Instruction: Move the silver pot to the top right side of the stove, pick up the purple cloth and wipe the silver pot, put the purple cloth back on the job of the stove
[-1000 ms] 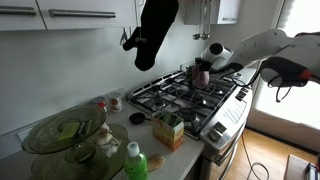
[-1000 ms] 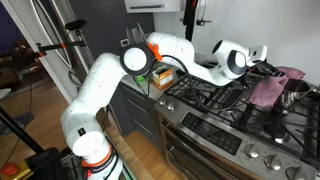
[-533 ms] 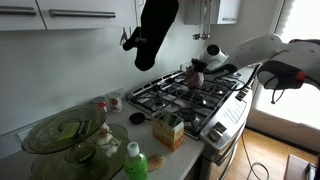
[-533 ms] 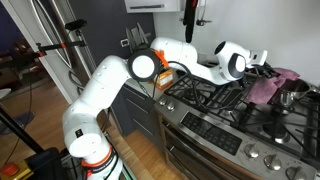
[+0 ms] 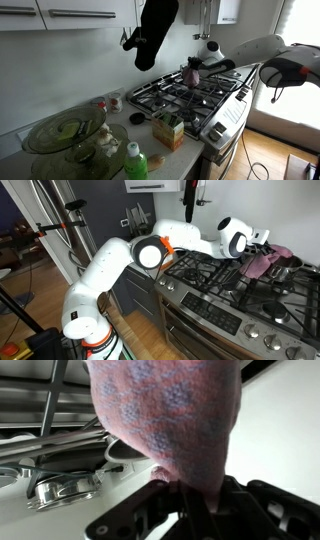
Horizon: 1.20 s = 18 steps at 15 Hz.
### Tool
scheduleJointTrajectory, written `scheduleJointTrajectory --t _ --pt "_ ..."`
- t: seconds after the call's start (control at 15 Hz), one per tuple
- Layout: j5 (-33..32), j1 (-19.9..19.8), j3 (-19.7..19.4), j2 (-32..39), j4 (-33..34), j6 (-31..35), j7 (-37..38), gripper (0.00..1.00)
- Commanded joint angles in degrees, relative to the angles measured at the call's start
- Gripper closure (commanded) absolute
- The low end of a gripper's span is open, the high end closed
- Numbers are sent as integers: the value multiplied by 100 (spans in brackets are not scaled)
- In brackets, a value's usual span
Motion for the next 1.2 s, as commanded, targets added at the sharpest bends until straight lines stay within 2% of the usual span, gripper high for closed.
scheduleJointTrajectory --t 0.0,0.2,0.47,0.6,0.8,1.13 --pt "-141 -145 70 79 193 -477 -528 96" --pt "-375 -62 -306 46 248 -685 -772 96" --pt "-804 96 -1040 204 492 -833 -553 96" --pt "-840 110 -1148 226 529 -865 -536 96" --pt "-657 41 -797 90 401 -759 -796 96" --pt "-226 -181 285 -142 252 -666 -1429 96"
